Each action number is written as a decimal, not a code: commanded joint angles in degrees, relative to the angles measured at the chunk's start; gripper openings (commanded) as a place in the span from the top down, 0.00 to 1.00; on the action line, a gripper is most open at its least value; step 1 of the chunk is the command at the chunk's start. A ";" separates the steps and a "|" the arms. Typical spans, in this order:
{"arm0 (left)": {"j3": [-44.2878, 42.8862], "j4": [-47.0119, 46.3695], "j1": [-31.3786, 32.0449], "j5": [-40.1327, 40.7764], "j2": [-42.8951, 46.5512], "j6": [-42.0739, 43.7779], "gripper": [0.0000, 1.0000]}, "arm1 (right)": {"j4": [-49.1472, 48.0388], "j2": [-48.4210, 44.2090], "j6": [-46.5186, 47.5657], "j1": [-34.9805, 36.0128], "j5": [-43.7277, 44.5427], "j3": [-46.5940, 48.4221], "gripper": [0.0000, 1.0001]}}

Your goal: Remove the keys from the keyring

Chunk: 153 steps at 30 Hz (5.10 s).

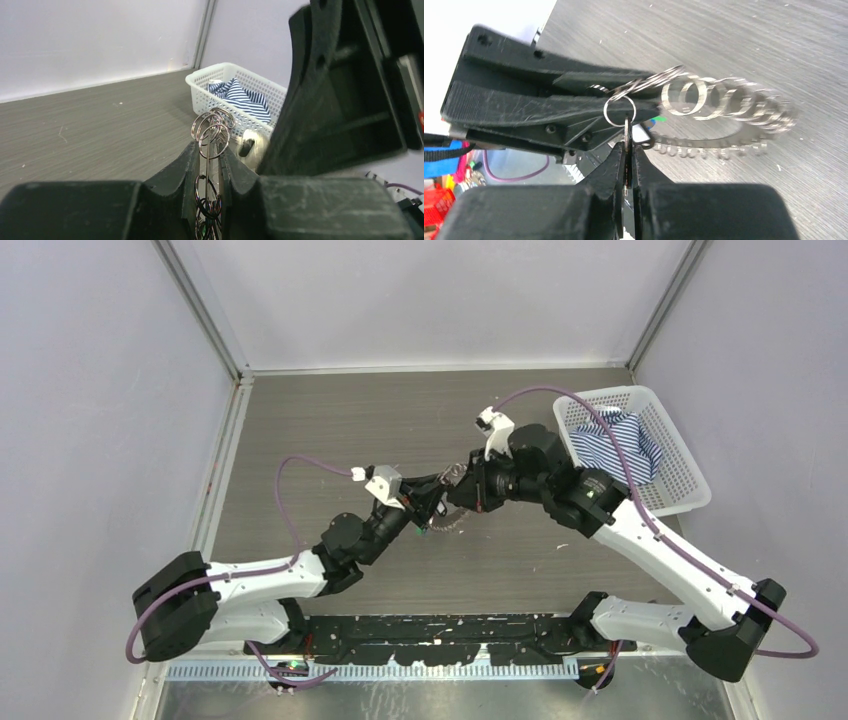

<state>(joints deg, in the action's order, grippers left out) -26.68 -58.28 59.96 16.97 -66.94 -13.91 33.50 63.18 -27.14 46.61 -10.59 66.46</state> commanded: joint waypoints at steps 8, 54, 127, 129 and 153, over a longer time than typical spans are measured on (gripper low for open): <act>5.79 4.21 -0.55 -8.19 2.46 7.22 0.82 | 4.85 8.13 4.50 -7.41 -14.33 6.95 0.99; 12.09 -5.72 0.00 -15.41 -17.86 2.25 0.68 | -12.07 22.43 -2.61 -8.88 -15.96 -19.74 0.99; 13.67 -18.27 9.41 4.27 -24.24 -0.21 0.76 | -3.74 29.62 3.58 -10.45 -18.63 -10.88 0.99; 13.51 -18.91 9.68 4.52 -24.83 1.21 0.74 | -4.10 29.48 3.54 -10.61 -18.82 -10.99 0.99; 18.02 -23.72 6.96 -2.40 -17.99 13.72 0.64 | -0.51 21.81 3.34 -10.97 -18.86 -4.05 0.99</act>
<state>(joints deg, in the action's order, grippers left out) -8.43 -77.93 67.05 17.56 -86.11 -2.35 32.45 87.39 -23.86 35.88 -28.64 59.09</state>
